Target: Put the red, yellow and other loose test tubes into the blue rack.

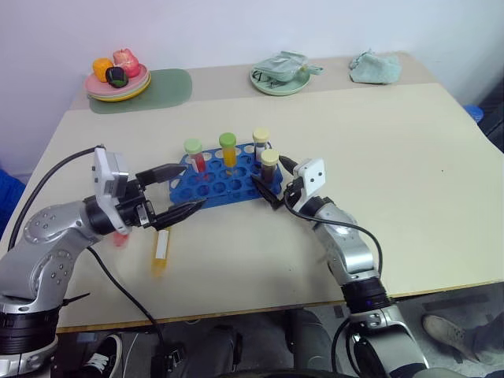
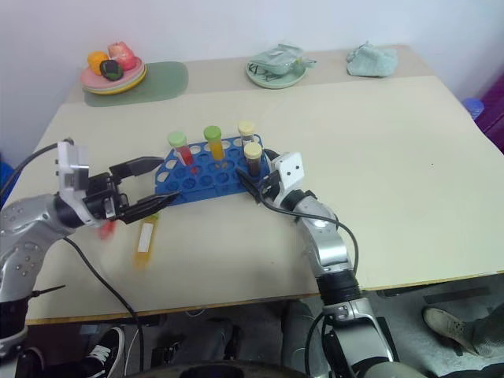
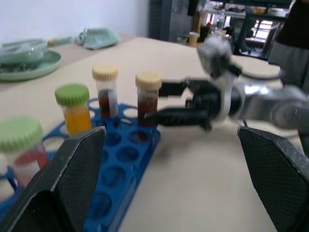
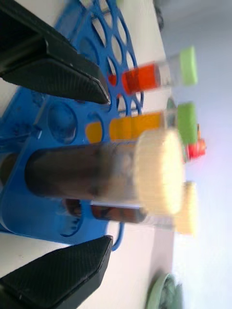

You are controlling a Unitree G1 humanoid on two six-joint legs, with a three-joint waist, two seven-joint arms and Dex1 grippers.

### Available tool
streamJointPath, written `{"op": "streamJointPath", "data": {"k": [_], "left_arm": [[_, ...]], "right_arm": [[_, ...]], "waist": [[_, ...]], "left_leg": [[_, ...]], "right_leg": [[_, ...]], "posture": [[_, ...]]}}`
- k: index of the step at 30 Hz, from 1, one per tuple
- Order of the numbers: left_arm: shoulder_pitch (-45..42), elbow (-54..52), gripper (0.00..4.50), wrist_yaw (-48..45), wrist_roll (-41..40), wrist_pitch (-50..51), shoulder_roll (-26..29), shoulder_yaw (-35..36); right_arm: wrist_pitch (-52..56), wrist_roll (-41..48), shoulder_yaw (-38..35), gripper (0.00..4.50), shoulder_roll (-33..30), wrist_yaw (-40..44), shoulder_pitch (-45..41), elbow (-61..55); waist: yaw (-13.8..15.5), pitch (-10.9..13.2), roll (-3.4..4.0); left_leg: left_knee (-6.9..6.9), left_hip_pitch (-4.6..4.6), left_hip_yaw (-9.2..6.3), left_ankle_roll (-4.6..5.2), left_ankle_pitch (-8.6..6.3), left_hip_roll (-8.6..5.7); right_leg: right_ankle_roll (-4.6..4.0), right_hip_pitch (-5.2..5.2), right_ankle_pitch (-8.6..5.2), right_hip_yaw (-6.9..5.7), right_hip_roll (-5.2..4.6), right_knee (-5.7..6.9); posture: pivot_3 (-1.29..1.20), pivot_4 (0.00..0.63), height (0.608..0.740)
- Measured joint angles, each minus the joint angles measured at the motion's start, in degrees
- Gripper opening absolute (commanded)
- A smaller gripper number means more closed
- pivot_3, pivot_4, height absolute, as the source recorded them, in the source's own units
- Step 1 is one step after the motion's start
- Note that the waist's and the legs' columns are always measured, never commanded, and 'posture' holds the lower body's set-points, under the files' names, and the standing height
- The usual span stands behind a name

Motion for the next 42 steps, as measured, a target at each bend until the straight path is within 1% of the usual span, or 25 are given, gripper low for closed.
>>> {"op": "streamJointPath", "data": {"k": [2,5,8,12,14,17,19,21,24,26,28,30,32,33,36,38,42], "left_arm": [[2.2,0.2,4.5,-0.9,0.1,-0.6,0.4,1.7],[4.9,1.0,4.5,-2.0,0.8,-2.0,1.6,4.4],[5.8,1.1,4.5,-0.9,1.8,-2.1,1.7,5.3],[7.1,-1.2,4.5,6.0,4.5,2.9,4.3,5.7],[7.0,-2.9,4.5,11.3,4.7,7.6,4.4,6.0],[7.1,-6.5,4.5,19.7,2.5,16.7,4.1,8.0],[7.1,-9.6,4.5,24.4,0.2,23.2,4.7,9.7],[7.3,-13.8,4.5,28.0,-2.8,30.7,7.0,11.0],[7.3,-18.7,4.5,30.8,-5.9,38.7,11.1,12.6],[6.9,-19.5,4.5,33.5,-6.0,42.8,12.2,13.8],[5.9,-19.7,4.5,36.9,-5.8,47.2,12.3,14.3],[2.5,-19.7,4.5,40.7,-5.9,53.9,11.1,14.7],[-1.0,-20.1,4.5,43.0,-6.3,61.1,10.8,14.4],[-2.0,-20.3,4.5,43.6,-7.0,63.2,10.8,14.3],[-3.6,-18.8,4.5,46.6,-12.7,66.7,11.6,12.0],[-4.9,-16.4,4.5,49.5,-17.3,66.7,12.1,10.5],[-5.6,-8.5,4.5,59.1,-32.2,66.7,17.4,8.5]], "right_arm": [[4.1,3.3,-1.3,4.48,-5.8,4.3,2.2,-5.7],[11.2,9.5,-5.1,4.48,-16.4,11.4,6.4,-13.1],[16.6,15.9,-8.6,4.48,-23.3,17.3,8.5,-18.5],[25.7,28.1,-14.5,4.48,-34.1,26.2,8.3,-24.9],[27.0,31.9,-16.2,4.48,-36.4,29.4,6.9,-26.8],[28.5,36.6,-17.1,4.48,-40.6,35.8,5.6,-28.5],[28.9,38.1,-17.2,4.48,-41.6,38.9,4.7,-28.5],[28.0,38.0,-16.7,4.48,-41.7,41.6,3.9,-27.5],[26.4,36.7,-15.2,4.48,-41.3,43.2,2.7,-25.6],[25.8,36.3,-14.4,4.48,-40.8,43.8,2.3,-24.9],[24.7,35.1,-13.9,4.48,-40.6,44.4,2.3,-24.6],[24.1,34.3,-12.9,4.48,-40.2,44.6,2.2,-24.6],[24.3,34.1,-12.2,4.48,-39.8,44.4,1.5,-24.5],[24.5,34.1,-12.1,4.48,-39.7,44.2,1.1,-24.5],[25.2,34.1,-11.9,4.48,-39.1,42.9,0.0,-24.5],[25.5,34.1,-11.4,4.48,-38.5,42.3,-0.6,-24.5],[26.6,34.0,-10.6,4.48,-38.1,41.2,-1.3,-24.5]], "waist": [[0.3,0.0,0.0],[0.5,0.0,0.0],[0.4,0.0,0.0],[0.5,0.0,0.02],[0.6,0.0,0.0],[0.6,0.0,-0.05],[0.7,0.0,-0.11],[0.8,0.0,-0.15],[1.2,0.0,-0.14],[1.4,0.1,-0.11],[1.7,0.1,-0.11],[1.9,0.0,-0.12],[2.0,0.0,-0.14],[1.9,0.0,-0.13],[1.8,0.0,-0.13],[1.8,0.0,-0.14],[1.8,0.1,-0.12]], "left_leg": [[-0.01,-0.02,-0.02,0.01,-0.01,0.01],[0.0,-0.01,0.0,0.03,-0.02,0.01],[0.0,0.04,0.03,0.03,-0.02,0.06],[0.0,0.05,0.06,0.07,-0.04,0.1],[0.0,0.07,0.06,0.09,-0.05,0.1],[0.01,0.06,0.05,0.11,-0.06,0.11],[0.03,0.05,0.06,0.1,-0.06,0.1],[0.04,0.05,0.07,0.1,-0.06,0.1],[0.04,0.06,0.09,0.09,-0.06,0.09],[0.04,0.06,0.1,0.08,-0.06,0.09],[0.04,0.06,0.11,0.07,-0.07,0.09],[0.08,0.05,0.08,0.07,-0.06,0.08],[0.15,0.02,0.05,0.07,-0.07,0.06],[0.15,0.02,0.06,0.07,-0.07,0.05],[0.14,0.03,0.03,0.01,-0.09,0.06],[0.15,0.02,0.01,-0.02,-0.09,0.07],[0.14,0.02,0.0,-0.03,-0.09,0.07]], "right_leg": [[0.0,0.01,0.0,0.0,0.0,-0.03],[0.0,0.06,0.0,0.0,-0.02,-0.1],[0.0,0.09,0.0,0.0,-0.02,-0.14],[0.0,0.11,0.0,0.03,-0.03,-0.15],[0.01,0.15,0.0,0.03,-0.03,-0.17],[0.01,0.14,0.0,0.02,-0.04,-0.15],[0.01,0.15,0.0,0.02,-0.05,-0.14],[0.01,0.14,0.0,0.03,-0.06,-0.13],[0.01,0.11,0.0,0.03,-0.06,-0.1],[0.01,0.09,0.0,0.03,-0.06,-0.1],[0.01,0.1,0.0,0.03,-0.06,-0.1],[0.01,0.13,0.0,0.03,-0.07,-0.09],[0.01,0.13,0.0,0.02,-0.08,-0.07],[0.01,0.12,0.0,0.02,-0.09,-0.07],[0.01,0.07,0.0,0.02,-0.07,-0.04],[0.01,0.06,-0.01,0.02,-0.06,-0.03],[0.0,0.02,-0.01,0.03,-0.06,-0.01]], "posture": [[0.0,0.15,0.74],[0.0,0.15,0.74],[0.0,0.15,0.74],[0.0,0.15,0.74],[0.0,0.15,0.74],[0.0,0.15,0.74],[0.0,0.15,0.74],[0.0,0.15,0.74],[0.0,0.15,0.74],[0.0,0.15,0.74],[0.0,0.15,0.74],[0.0,0.15,0.74],[0.0,0.15,0.74],[0.0,0.15,0.74],[0.0,0.15,0.74],[0.0,0.15,0.74],[0.0,0.15,0.74]]}}
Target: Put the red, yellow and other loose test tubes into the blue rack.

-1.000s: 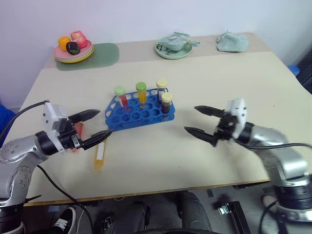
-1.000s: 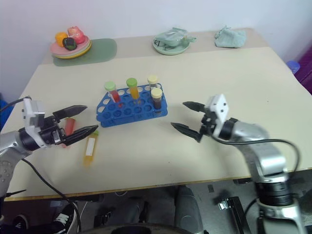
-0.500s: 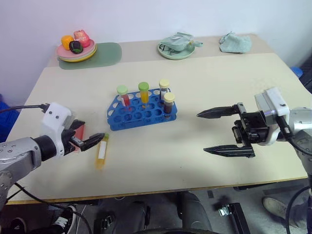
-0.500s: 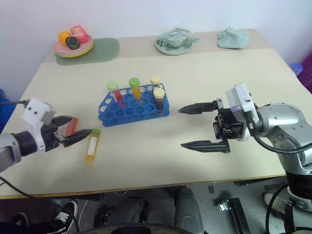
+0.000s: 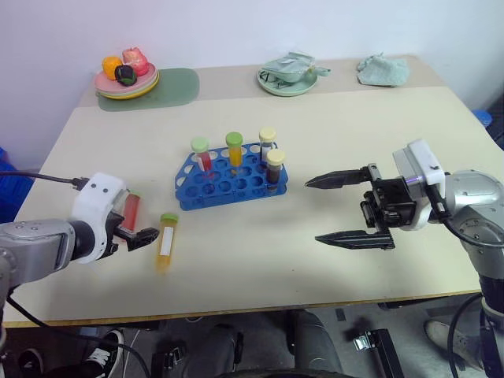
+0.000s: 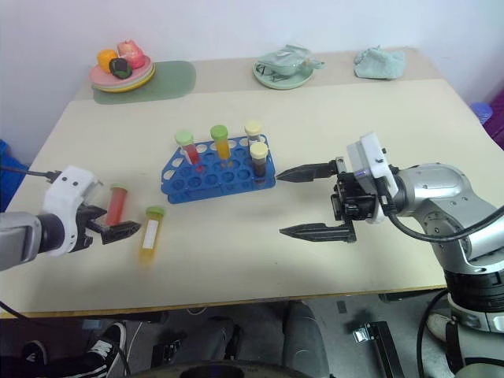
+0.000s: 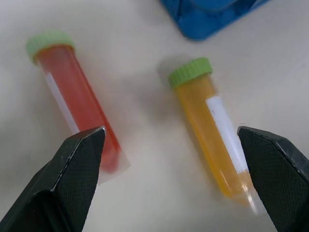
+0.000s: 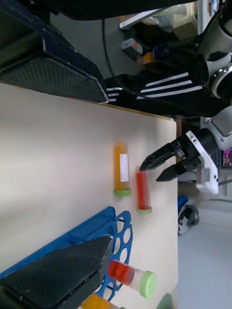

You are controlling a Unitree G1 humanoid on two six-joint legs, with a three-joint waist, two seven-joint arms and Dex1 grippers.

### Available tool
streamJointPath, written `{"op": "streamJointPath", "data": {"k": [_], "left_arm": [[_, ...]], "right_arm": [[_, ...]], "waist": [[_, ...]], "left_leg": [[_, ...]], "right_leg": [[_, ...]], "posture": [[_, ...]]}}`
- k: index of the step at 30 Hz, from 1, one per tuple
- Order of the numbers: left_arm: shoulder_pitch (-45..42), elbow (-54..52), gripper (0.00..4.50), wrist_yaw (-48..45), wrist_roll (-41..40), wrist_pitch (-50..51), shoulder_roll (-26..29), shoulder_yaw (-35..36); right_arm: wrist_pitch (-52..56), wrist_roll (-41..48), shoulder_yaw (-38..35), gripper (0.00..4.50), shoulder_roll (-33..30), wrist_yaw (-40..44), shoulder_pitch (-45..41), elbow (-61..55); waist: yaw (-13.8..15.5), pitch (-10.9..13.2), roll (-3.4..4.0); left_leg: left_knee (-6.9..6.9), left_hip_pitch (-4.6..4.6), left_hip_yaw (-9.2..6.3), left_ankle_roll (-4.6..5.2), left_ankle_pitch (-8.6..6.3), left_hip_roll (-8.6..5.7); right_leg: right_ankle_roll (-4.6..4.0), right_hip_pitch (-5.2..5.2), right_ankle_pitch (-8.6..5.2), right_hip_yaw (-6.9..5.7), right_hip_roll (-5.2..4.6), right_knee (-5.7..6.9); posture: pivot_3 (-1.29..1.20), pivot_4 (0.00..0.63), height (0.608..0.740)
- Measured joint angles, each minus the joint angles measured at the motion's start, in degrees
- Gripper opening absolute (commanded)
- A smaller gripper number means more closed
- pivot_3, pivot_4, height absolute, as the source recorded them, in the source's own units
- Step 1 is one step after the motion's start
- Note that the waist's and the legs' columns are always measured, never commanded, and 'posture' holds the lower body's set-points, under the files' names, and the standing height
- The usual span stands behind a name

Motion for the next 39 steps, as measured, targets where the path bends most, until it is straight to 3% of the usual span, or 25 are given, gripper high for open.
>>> {"op": "streamJointPath", "data": {"k": [2,5,8,13,21,37,39], "left_arm": [[-1.1,3.7,4.5,6.1,-7.8,-1.1,1.6,-1.9],[-0.6,9.1,4.5,20.2,-26.6,-10.9,10.0,-10.4],[-4.2,12.0,4.5,28.3,-35.3,-19.1,11.2,-17.9],[-6.7,13.6,4.5,32.9,-36.7,-23.6,8.8,-23.3],[-1.0,11.6,4.5,43.8,-37.1,-29.4,0.6,-23.3],[-4.5,9.5,4.5,59.4,-37.3,-32.9,-13.4,-23.7],[-5.0,9.5,3.98,60.1,-37.3,-32.6,-13.8,-24.1]], "right_arm": [[0.0,-0.1,0.2,4.48,0.1,-0.1,-0.2,0.0],[0.2,-0.2,0.5,4.48,0.3,-0.3,-0.4,0.0],[0.4,-0.3,0.7,4.48,0.4,-0.3,-0.6,0.1],[0.7,-0.5,0.7,4.48,0.4,-0.3,-0.6,0.2],[1.1,-0.6,0.6,4.48,0.4,-0.3,-0.4,0.2],[0.5,-1.3,0.5,4.48,0.2,0.9,1.5,0.8],[0.2,-1.9,0.5,4.5,0.2,1.0,2.0,0.8]], "waist": [[0.1,0.0,-0.02],[0.1,0.0,-0.05],[0.3,0.0,0.03],[-0.1,0.0,0.05],[0.3,0.0,0.05],[0.2,0.0,0.05],[0.2,0.0,0.04]], "left_leg": [[0.03,-0.01,-0.04,0.0,0.0,-0.01],[0.05,-0.01,-0.06,-0.02,-0.01,-0.03],[0.05,-0.01,-0.05,-0.04,0.0,-0.04],[0.01,0.0,0.02,-0.03,0.01,-0.04],[0.08,-0.01,0.03,-0.04,0.01,-0.05],[0.12,0.01,0.04,-0.04,0.01,-0.04],[0.12,0.01,0.05,-0.04,0.01,-0.04]], "right_leg": [[0.0,0.01,0.0,0.0,-0.02,0.02],[0.0,0.01,0.0,0.02,-0.04,0.02],[0.0,0.02,0.0,0.01,-0.03,0.02],[0.0,-0.03,0.0,0.03,0.01,0.02],[0.0,0.03,0.0,0.05,-0.03,0.02],[0.0,0.03,0.01,0.06,-0.03,0.02],[0.0,0.03,0.01,0.05,-0.03,0.03]], "posture": [[0.0,0.15,0.74],[0.0,0.15,0.74],[0.0,0.15,0.74],[0.0,0.15,0.74],[0.0,0.15,0.74],[0.0,0.15,0.74],[0.0,0.15,0.74]]}}
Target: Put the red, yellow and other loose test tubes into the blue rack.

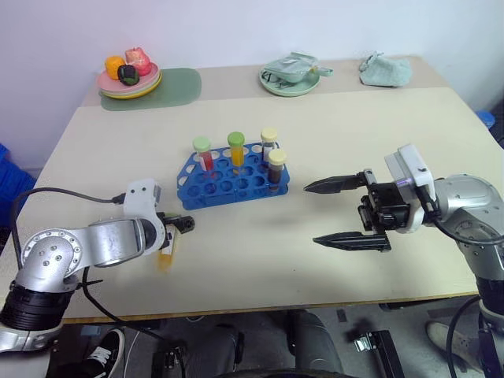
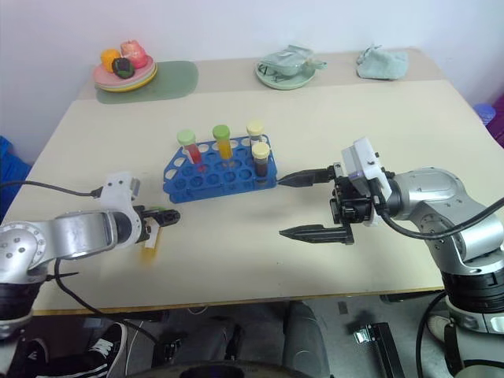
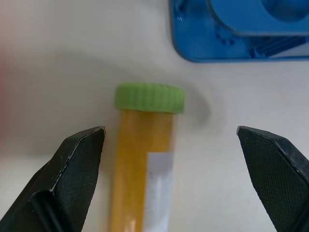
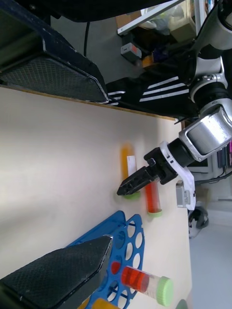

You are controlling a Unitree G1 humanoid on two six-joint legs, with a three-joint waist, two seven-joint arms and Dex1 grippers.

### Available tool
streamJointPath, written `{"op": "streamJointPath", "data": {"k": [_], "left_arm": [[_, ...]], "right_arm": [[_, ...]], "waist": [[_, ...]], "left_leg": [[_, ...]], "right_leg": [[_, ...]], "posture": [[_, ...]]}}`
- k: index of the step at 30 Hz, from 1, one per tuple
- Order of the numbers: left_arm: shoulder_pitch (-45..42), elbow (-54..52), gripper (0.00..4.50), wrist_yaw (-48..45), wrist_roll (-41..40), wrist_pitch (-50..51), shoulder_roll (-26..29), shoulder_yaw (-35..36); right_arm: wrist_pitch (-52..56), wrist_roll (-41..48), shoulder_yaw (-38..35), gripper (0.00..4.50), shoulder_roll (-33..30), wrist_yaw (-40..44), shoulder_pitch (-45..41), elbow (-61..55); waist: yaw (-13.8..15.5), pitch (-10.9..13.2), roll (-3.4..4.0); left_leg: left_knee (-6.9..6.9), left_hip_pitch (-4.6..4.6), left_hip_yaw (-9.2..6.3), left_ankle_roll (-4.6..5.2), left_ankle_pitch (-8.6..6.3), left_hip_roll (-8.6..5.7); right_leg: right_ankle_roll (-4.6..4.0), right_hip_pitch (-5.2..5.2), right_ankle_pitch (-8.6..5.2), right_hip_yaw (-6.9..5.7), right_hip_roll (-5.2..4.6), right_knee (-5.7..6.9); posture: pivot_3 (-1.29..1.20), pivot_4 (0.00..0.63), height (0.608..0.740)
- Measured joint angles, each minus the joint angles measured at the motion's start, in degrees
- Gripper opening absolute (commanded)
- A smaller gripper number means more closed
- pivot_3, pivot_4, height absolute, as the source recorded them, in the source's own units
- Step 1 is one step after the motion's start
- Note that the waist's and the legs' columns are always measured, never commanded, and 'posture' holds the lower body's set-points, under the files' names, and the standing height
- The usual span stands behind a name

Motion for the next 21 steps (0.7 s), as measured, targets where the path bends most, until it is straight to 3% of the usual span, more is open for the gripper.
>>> {"op": "streamJointPath", "data": {"k": [1,6,19,21], "left_arm": [[-0.4,0.1,3.71,0.0,0.0,0.2,0.0,-0.1],[-0.6,0.1,1.11,-0.4,0.0,1.0,1.0,-0.2],[2.0,0.1,1.11,-5.9,-0.3,2.7,6.0,0.9],[2.2,0.1,0.84,-6.4,-0.3,2.7,7.0,0.9]], "right_arm": [[-0.1,-0.1,0.0,4.5,0.0,0.0,0.0,0.0],[-0.6,-0.5,0.0,4.5,0.0,0.1,0.0,0.0],[-1.9,-1.6,0.0,4.5,0.1,0.2,0.4,0.2],[-1.9,-1.8,0.0,4.5,0.2,0.1,0.4,0.2]], "waist": [[0.0,0.0,0.0],[0.0,0.0,0.0],[-0.1,0.0,0.03],[-0.1,0.0,0.03]], "left_leg": [[0.0,0.0,0.01,0.0,0.0,0.0],[0.0,0.01,0.01,0.0,0.0,0.0],[-0.03,0.03,0.02,-0.01,0.0,0.01],[-0.03,0.03,0.02,-0.01,0.0,0.01]], "right_leg": [[0.0,0.0,0.0,0.0,0.0,0.0],[0.0,0.0,0.0,0.0,0.0,0.01],[0.0,0.0,0.0,0.0,0.02,0.01],[0.0,0.0,0.0,0.01,0.02,0.01]], "posture": [[0.0,0.15,0.74],[0.0,0.15,0.74],[0.0,0.15,0.74],[0.0,0.15,0.74]]}}
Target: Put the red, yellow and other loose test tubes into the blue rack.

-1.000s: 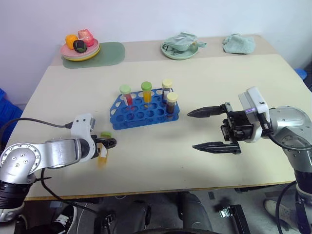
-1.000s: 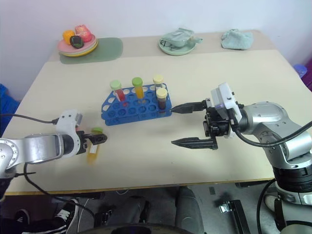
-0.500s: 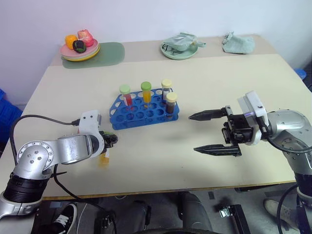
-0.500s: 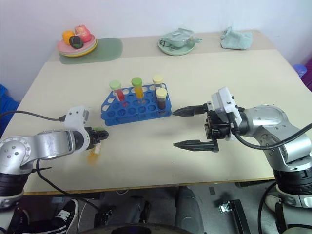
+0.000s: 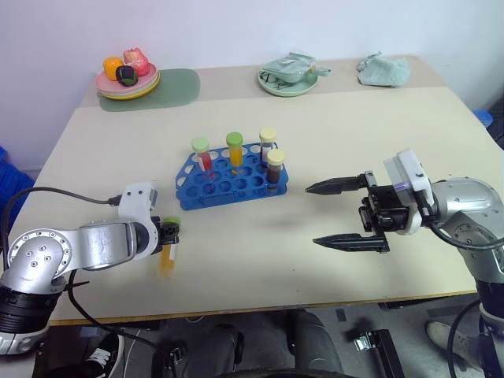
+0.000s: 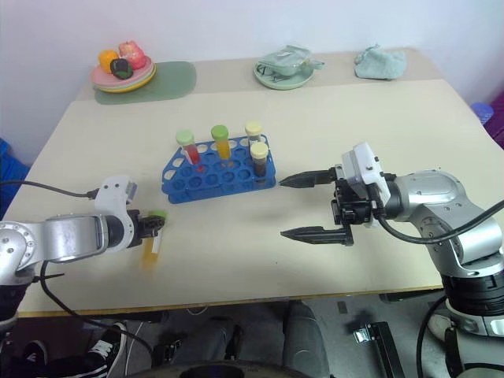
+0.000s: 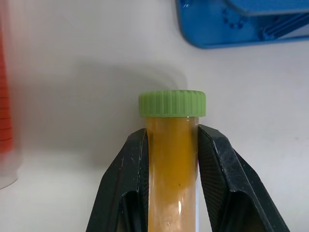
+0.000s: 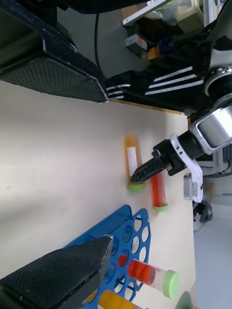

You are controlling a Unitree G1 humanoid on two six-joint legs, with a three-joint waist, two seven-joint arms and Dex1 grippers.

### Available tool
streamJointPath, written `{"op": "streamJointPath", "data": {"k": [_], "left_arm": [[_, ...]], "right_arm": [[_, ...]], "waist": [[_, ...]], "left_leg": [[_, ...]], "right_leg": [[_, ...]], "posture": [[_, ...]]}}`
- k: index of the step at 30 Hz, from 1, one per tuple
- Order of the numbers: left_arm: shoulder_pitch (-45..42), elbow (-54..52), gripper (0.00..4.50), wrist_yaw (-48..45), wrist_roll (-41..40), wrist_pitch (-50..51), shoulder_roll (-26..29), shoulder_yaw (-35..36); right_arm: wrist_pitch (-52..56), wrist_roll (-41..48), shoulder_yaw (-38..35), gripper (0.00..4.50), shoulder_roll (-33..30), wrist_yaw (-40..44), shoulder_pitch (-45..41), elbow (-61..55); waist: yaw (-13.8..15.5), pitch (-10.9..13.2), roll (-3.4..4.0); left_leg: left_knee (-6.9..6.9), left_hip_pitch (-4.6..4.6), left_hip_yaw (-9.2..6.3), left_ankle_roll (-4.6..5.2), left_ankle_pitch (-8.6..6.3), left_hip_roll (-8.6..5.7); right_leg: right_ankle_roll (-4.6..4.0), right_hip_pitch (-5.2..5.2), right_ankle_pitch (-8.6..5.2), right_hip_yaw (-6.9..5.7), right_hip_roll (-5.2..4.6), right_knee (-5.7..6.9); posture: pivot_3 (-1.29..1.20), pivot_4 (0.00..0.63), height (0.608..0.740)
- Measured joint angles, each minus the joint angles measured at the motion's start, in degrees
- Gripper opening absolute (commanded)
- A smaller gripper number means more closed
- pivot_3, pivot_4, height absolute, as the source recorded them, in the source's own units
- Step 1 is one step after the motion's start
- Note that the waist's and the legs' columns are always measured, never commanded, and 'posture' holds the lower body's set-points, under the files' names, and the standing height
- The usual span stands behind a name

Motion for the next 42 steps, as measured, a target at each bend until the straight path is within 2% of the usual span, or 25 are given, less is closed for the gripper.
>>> {"op": "streamJointPath", "data": {"k": [4,10,12,14,16,18,21,24,26,30,37,42], "left_arm": [[0.3,0.0,0.81,-0.8,0.0,0.1,2.7,-0.3],[-1.3,-3.8,0.81,-3.8,0.0,-0.6,11.6,-0.4],[-2.6,-6.0,0.81,-4.1,0.9,-2.8,12.1,0.7],[-3.2,-9.5,0.81,-9.2,7.6,-3.0,12.8,1.1],[-2.0,-14.0,0.81,-17.5,17.9,-4.8,13.1,2.4],[1.6,-18.0,0.81,-27.6,30.0,-10.7,11.2,4.6],[7.2,-21.0,0.81,-40.2,46.7,-19.5,10.2,4.2],[8.9,-19.3,0.81,-52.1,61.3,-31.2,5.8,2.7],[7.9,-14.8,0.81,-59.3,67.1,-38.7,-0.2,2.0],[4.3,-6.3,0.81,-70.2,76.9,-48.7,-6.9,-0.6],[-1.2,2.8,0.81,-83.0,86.7,-63.1,-19.2,-4.9],[-4.6,11.1,0.81,-86.2,90.3,-68.5,-27.6,-6.0]], "right_arm": [[0.0,-0.3,0.0,4.5,0.0,0.1,0.3,0.0],[-0.1,-0.3,-0.5,4.5,0.0,-0.4,1.8,0.0],[-0.4,-0.3,-0.9,4.5,0.0,-0.7,2.0,0.0],[-0.8,-0.4,-1.1,4.5,0.0,-1.0,2.6,0.0],[-1.1,-0.4,-1.2,4.5,0.0,-1.5,3.2,0.0],[-1.3,-0.5,-1.7,4.5,0.1,-2.1,3.5,0.0],[-1.9,-0.9,-2.4,4.5,0.1,-2.6,3.4,0.7],[-2.1,-1.2,-2.3,4.5,0.3,-3.2,3.3,1.2],[-2.1,-1.2,-2.3,4.5,0.7,-3.6,2.6,1.2],[-2.1,-1.3,-2.2,4.5,1.0,-4.4,2.0,1.5],[-2.2,-1.6,-2.3,4.5,0.9,-4.8,2.1,2.3],[-1.2,-1.9,-2.9,4.5,-0.1,-4.9,2.5,4.0]], "waist": [[0.1,0.0,-0.01],[0.1,0.0,-0.03],[0.1,0.0,0.01],[0.0,0.0,-0.01],[0.0,0.0,0.0],[-0.1,0.0,0.03],[-0.1,0.0,0.03],[0.3,0.0,0.0],[0.6,0.0,0.02],[1.4,0.0,-0.04],[1.4,0.0,-0.06],[1.4,0.0,-0.07]], "left_leg": [[0.01,-0.01,-0.01,0.0,0.0,0.0],[0.01,-0.03,-0.01,0.0,0.0,-0.01],[0.0,-0.03,-0.01,0.0,0.0,-0.01],[-0.02,-0.03,0.09,0.0,0.0,-0.01],[-0.05,-0.04,0.29,0.0,0.0,-0.03],[-0.1,-0.02,0.34,0.0,0.0,0.0],[-0.12,-0.02,0.42,0.0,0.0,0.0],[-0.07,-0.05,0.42,0.02,0.0,0.05],[-0.02,-0.03,0.44,0.05,-0.01,0.04],[0.03,-0.05,0.44,0.07,-0.02,0.05],[0.08,-0.05,0.44,0.12,-0.04,0.04],[0.13,-0.05,0.44,0.13,-0.04,0.04]], "right_leg": [[0.0,0.0,0.0,0.0,0.0,0.01],[0.0,-0.01,0.0,0.01,-0.01,0.0],[0.0,0.0,0.0,0.01,-0.02,-0.01],[0.0,0.0,0.0,0.01,0.0,-0.02],[0.0,-0.01,0.0,0.0,0.01,-0.04],[0.0,-0.02,0.0,0.01,0.02,-0.07],[-0.01,-0.01,0.0,0.02,0.05,-0.1],[-0.03,0.04,0.02,0.0,0.01,-0.17],[-0.04,0.1,0.03,0.01,-0.02,-0.2],[-0.04,0.09,0.05,-0.01,0.0,-0.21],[-0.03,0.11,0.06,-0.04,-0.03,-0.22],[0.02,0.13,0.09,-0.04,-0.03,-0.21]], "posture": [[0.0,0.15,0.74],[0.0,0.15,0.74],[0.0,0.15,0.74],[0.0,0.15,0.74],[0.0,0.15,0.74],[0.0,0.15,0.74],[0.0,0.15,0.74],[0.0,0.15,0.74],[0.0,0.15,0.74],[0.0,0.15,0.74],[0.0,0.15,0.74],[0.0,0.15,0.74]]}}
